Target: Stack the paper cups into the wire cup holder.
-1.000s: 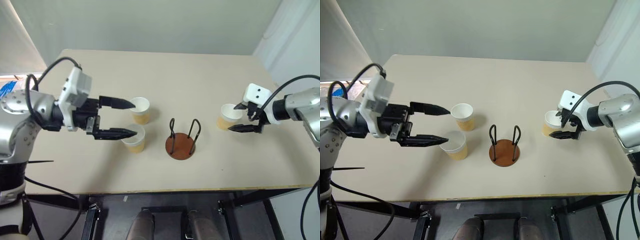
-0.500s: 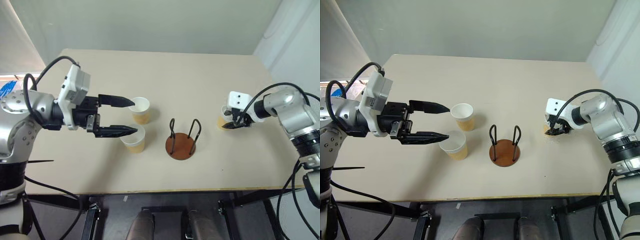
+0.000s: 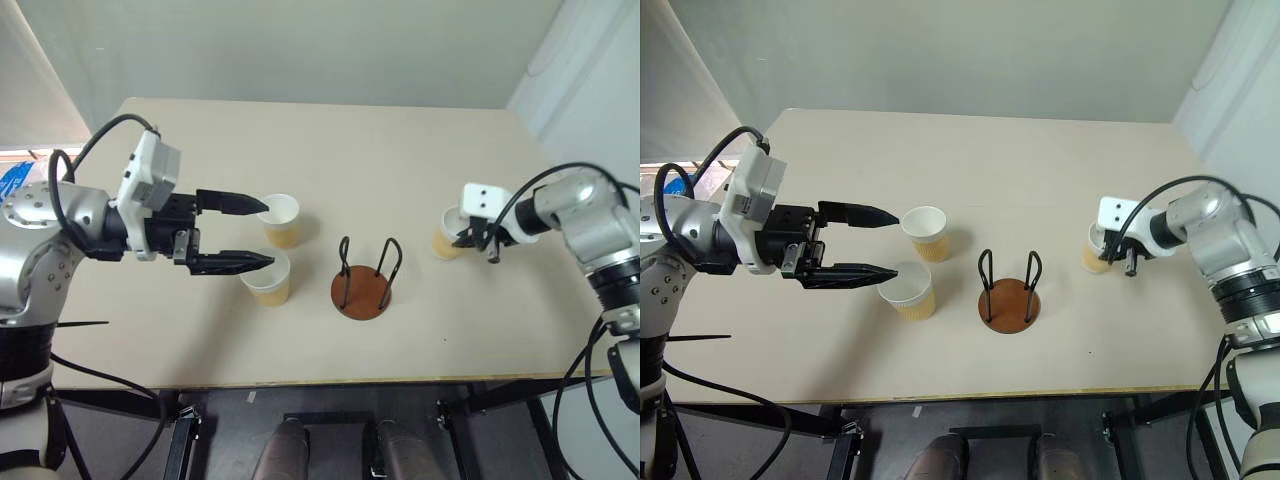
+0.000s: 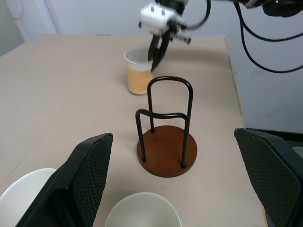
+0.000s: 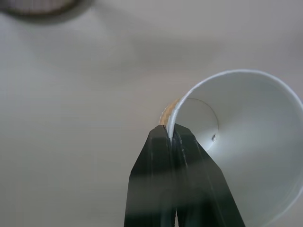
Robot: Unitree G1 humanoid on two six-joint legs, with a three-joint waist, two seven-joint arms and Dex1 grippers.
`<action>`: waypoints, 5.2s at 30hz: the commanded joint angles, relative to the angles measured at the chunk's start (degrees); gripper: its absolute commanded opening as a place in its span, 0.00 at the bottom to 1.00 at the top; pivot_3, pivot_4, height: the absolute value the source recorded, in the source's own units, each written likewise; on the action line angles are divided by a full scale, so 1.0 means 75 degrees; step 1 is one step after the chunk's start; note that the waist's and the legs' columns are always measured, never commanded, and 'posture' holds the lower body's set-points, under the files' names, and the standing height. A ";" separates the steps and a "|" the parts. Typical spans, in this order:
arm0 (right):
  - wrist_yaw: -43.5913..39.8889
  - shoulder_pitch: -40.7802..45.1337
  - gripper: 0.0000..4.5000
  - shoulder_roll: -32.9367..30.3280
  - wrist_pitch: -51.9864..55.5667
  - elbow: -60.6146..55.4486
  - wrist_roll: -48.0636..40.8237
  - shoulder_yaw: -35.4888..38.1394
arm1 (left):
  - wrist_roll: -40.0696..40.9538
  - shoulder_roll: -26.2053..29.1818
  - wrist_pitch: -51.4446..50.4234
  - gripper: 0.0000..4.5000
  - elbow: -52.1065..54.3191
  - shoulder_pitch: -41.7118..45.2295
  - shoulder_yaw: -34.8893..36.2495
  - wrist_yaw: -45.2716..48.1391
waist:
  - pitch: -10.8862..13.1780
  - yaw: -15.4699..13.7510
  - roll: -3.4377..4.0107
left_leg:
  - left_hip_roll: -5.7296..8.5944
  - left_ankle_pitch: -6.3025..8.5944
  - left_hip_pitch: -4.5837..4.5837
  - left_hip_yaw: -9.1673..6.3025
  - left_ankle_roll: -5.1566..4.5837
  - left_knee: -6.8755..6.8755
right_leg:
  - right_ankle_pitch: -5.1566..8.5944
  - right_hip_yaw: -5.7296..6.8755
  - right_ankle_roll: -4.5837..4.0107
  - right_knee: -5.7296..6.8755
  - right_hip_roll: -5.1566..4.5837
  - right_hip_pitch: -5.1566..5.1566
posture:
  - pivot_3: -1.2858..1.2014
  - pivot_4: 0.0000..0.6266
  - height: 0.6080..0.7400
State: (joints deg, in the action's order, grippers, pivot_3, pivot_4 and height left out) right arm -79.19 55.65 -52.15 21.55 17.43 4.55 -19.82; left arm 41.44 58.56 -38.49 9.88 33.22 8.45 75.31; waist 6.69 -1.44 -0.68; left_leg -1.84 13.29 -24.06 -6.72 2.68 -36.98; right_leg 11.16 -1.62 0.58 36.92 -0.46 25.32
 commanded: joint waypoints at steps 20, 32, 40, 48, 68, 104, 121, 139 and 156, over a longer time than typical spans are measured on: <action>-0.1567 0.1751 0.00 0.0237 0.1983 -0.4507 -0.1751 -0.0599 | -0.0335 0.0275 0.0441 1.00 -0.0942 0.1345 -0.0155 0.1003 | 0.0000 0.0055 0.0000 | -0.0004 -0.0010 0.0003 -0.0007 0.0001 0.0002 | 0.0053 0.0003 -0.0086 0.0005 0.0013 0.0004 | 0.52 0.24 1.00; -0.1605 0.1385 0.23 0.0591 0.1084 -0.4093 -0.1269 -0.1002 | -0.0364 0.0071 0.0391 1.00 -0.0830 0.1229 -0.0105 0.0733 | 0.0000 0.0061 0.0000 | -0.0006 -0.0009 0.0003 -0.0008 0.0001 0.0002 | 0.0047 0.0003 -0.0076 0.0009 0.0014 0.0006 | 0.52 0.24 1.00; -0.1060 0.1396 0.81 0.1031 0.1618 -0.3948 -0.1284 -0.0765 | -0.0390 0.0159 0.0371 1.00 -0.0718 0.1046 -0.0093 0.0680 | 0.0000 0.0062 -0.0001 | -0.0005 -0.0009 0.0002 -0.0008 0.0001 -0.0003 | 0.0046 0.0004 -0.0075 0.0009 0.0013 0.0006 | 0.52 0.24 1.00; 0.0690 0.1293 0.99 0.1638 0.4774 -0.4098 -0.2718 0.1267 | -0.1365 0.1253 0.1726 1.00 0.0151 -0.0739 -0.0113 0.1605 | -0.0001 0.0086 -0.0001 | -0.0006 -0.0009 0.0001 -0.0007 0.0002 0.0006 | 0.0055 0.0001 -0.0089 0.0006 0.0018 0.0014 | 0.52 0.24 1.00; 0.2147 -0.0243 0.99 0.1324 0.6990 -0.5958 -0.6345 0.3539 | -0.1999 0.1538 0.2984 1.00 -0.0384 0.0220 -0.1796 0.2292 | -0.0001 0.0064 -0.0002 | 0.0000 -0.0006 -0.0002 -0.0011 0.0006 0.0005 | 0.0056 0.0000 -0.0094 0.0015 0.0016 0.0018 | 0.52 0.24 1.00; 0.2264 -0.1012 1.00 -0.0055 0.5452 -0.6077 -0.6930 0.3062 | -0.4376 -0.0098 0.6319 0.17 -0.2507 0.1118 -0.3426 0.2196 | -0.0002 0.0051 -0.0003 | 0.0000 -0.0006 -0.0015 -0.0016 0.0003 -0.0007 | 0.0018 0.0001 -0.0025 0.0008 0.0016 0.0017 | 0.52 0.24 1.00; 0.1184 -0.1352 1.00 -0.0786 0.3696 -0.5481 -0.6195 0.2697 | -0.1737 0.0433 0.3669 0.00 -0.2011 0.3406 -0.3681 0.2292 | -0.0005 -0.0030 -0.0008 | 0.0000 -0.0011 -0.0033 -0.0017 -0.0007 -0.0019 | 0.0000 0.0004 0.0005 0.0002 0.0012 0.0017 | 0.52 0.24 1.00; 0.1845 -0.1428 1.00 -0.1845 0.4811 -0.6038 -0.7771 0.4409 | -0.0177 -0.1179 0.3313 0.00 -0.2718 0.6129 -0.5815 0.2292 | -0.0003 -0.0055 -0.0002 | 0.0006 -0.0018 -0.0061 0.0021 -0.0032 -0.0036 | -0.0012 -0.0010 0.0092 -0.0017 -0.0002 0.0013 | 0.52 0.24 1.00; 0.3262 -0.1891 1.00 -0.2380 0.5532 -0.6615 -0.9266 0.5516 | -0.0375 -0.2191 0.5642 0.00 -0.4502 0.7007 -0.7596 0.2292 | 0.0000 -0.0162 0.0008 | 0.0020 0.0013 -0.0141 0.0013 -0.0084 -0.0160 | -0.0020 -0.0018 0.0178 -0.0063 -0.0005 -0.0005 | 0.52 0.24 1.00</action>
State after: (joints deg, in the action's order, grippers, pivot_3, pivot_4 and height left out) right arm -55.66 41.28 -68.77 63.24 -31.75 -63.65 18.58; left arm 38.38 42.44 2.09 -23.38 84.24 -48.36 90.52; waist 6.69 -2.66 -0.62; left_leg -1.70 13.40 -25.12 -6.61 2.03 -38.18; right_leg 11.00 -1.76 1.93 36.42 -0.49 25.28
